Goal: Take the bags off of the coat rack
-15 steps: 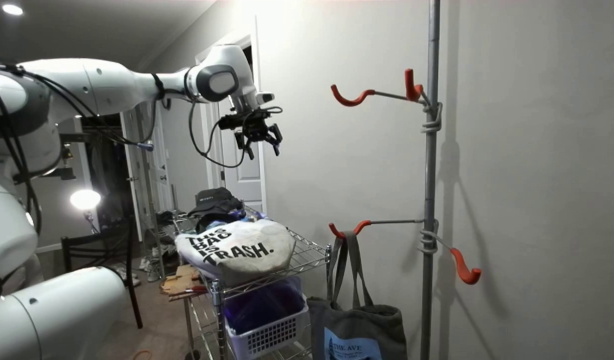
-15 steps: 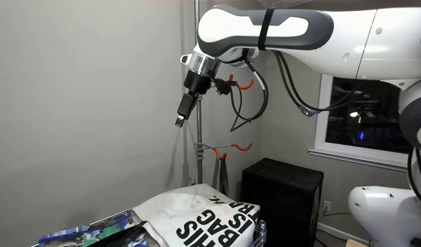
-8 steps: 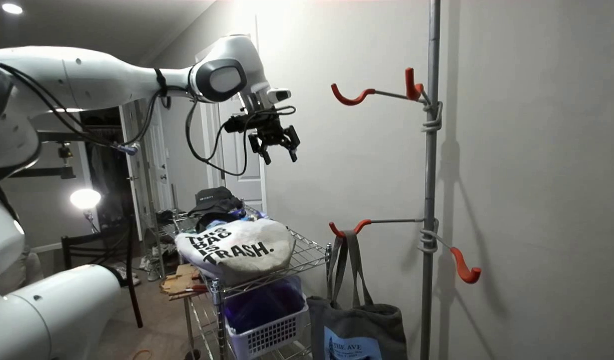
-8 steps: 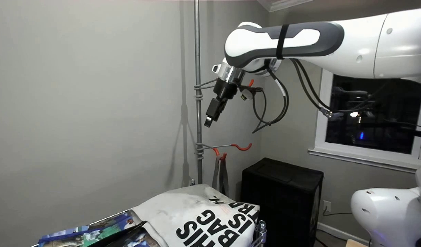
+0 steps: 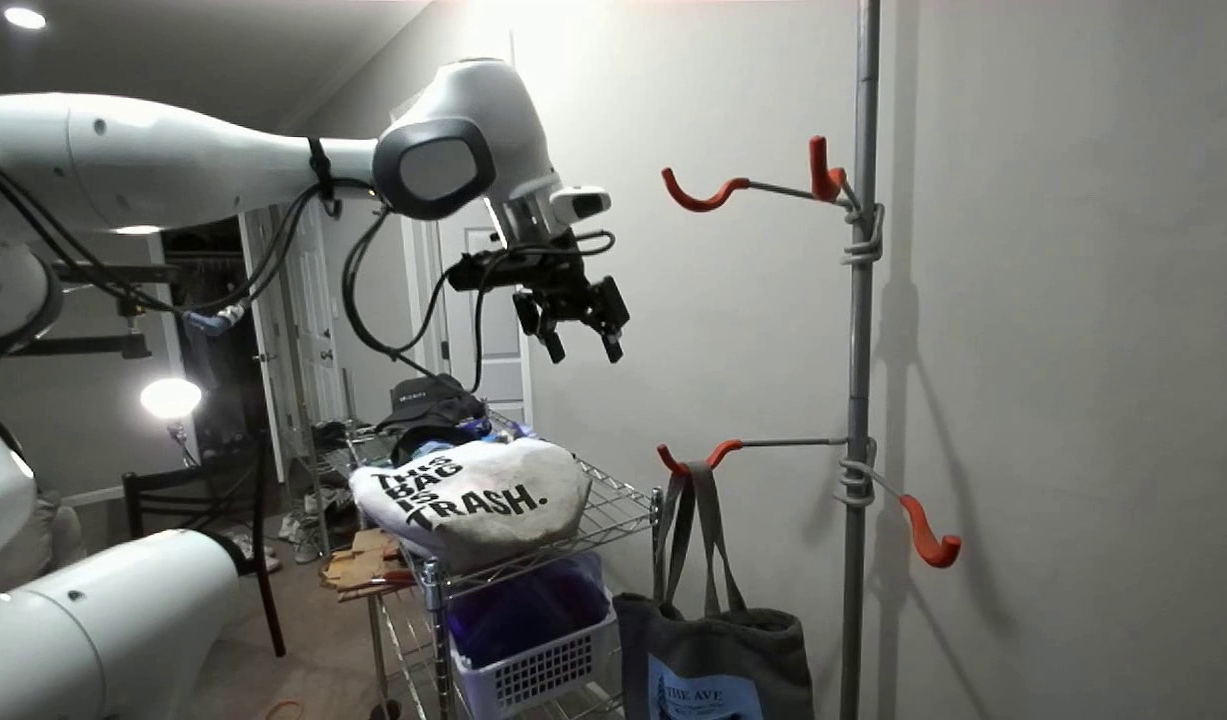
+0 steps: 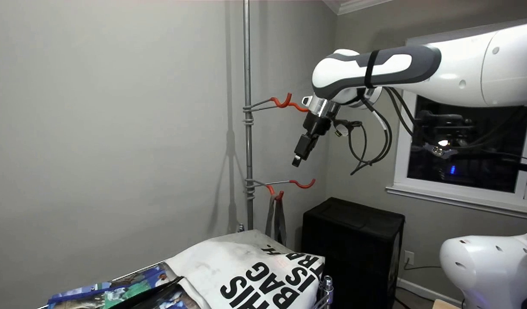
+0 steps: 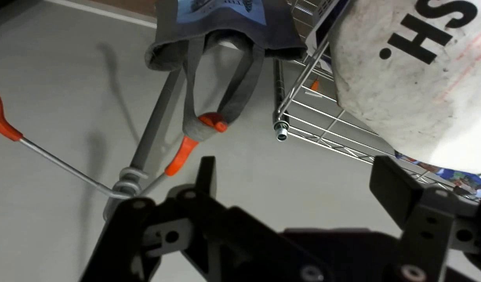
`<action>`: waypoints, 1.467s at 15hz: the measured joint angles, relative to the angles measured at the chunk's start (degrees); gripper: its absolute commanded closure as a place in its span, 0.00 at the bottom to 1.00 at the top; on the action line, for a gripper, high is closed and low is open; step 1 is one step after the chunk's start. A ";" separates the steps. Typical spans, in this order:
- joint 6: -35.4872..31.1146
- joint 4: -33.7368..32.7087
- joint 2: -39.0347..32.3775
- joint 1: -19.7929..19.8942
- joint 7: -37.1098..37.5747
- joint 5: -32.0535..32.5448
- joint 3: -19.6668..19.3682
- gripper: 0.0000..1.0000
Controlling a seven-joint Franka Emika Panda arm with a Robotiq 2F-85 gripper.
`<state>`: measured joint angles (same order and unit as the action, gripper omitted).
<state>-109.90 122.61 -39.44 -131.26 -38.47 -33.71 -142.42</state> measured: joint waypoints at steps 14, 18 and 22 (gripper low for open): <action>-5.66 9.57 2.69 6.64 -13.72 -0.15 0.21 0.00; -5.66 9.56 2.69 6.63 -13.72 -0.15 0.21 0.00; -5.66 9.56 2.69 6.62 -13.72 -0.15 0.21 0.00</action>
<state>-115.56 132.17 -36.75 -124.64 -52.19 -33.86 -142.21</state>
